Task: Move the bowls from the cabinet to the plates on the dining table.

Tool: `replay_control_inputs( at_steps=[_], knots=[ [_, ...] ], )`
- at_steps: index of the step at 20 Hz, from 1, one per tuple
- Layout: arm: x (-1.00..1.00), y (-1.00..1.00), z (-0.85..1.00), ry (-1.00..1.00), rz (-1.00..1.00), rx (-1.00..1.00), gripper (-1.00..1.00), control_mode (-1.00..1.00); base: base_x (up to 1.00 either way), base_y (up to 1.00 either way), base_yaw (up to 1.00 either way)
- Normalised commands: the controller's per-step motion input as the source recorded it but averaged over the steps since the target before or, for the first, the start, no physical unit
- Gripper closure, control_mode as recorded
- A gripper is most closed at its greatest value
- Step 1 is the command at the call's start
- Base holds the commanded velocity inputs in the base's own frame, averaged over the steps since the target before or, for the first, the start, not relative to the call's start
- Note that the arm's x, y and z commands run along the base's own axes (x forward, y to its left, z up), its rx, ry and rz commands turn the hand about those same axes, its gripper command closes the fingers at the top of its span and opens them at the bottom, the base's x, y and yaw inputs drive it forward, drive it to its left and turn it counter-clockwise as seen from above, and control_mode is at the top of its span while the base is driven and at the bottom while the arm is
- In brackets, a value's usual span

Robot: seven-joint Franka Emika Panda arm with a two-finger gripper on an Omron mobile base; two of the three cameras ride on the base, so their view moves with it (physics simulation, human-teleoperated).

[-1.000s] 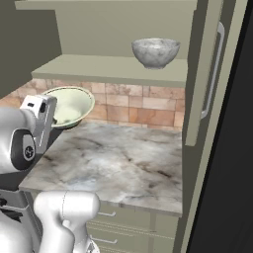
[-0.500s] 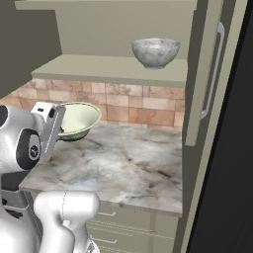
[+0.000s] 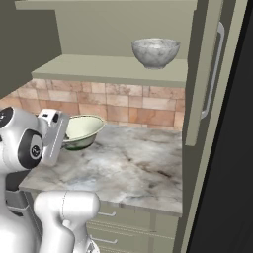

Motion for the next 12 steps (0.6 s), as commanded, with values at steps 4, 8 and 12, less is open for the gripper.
replay_control_inputs(
  at_steps=[4,8,12],
  knots=[
    [0.09,-0.11,-0.65,0.0,0.0,-0.14,1.0,-1.0,0.0,0.0,0.0],
    [0.08,-0.15,-0.48,0.0,0.02,-0.08,1.0,-1.0,0.0,0.0,0.0],
    [0.0,0.0,0.0,0.0,0.0,0.0,1.0,1.0,-0.21,-0.14,0.08]
  ],
)
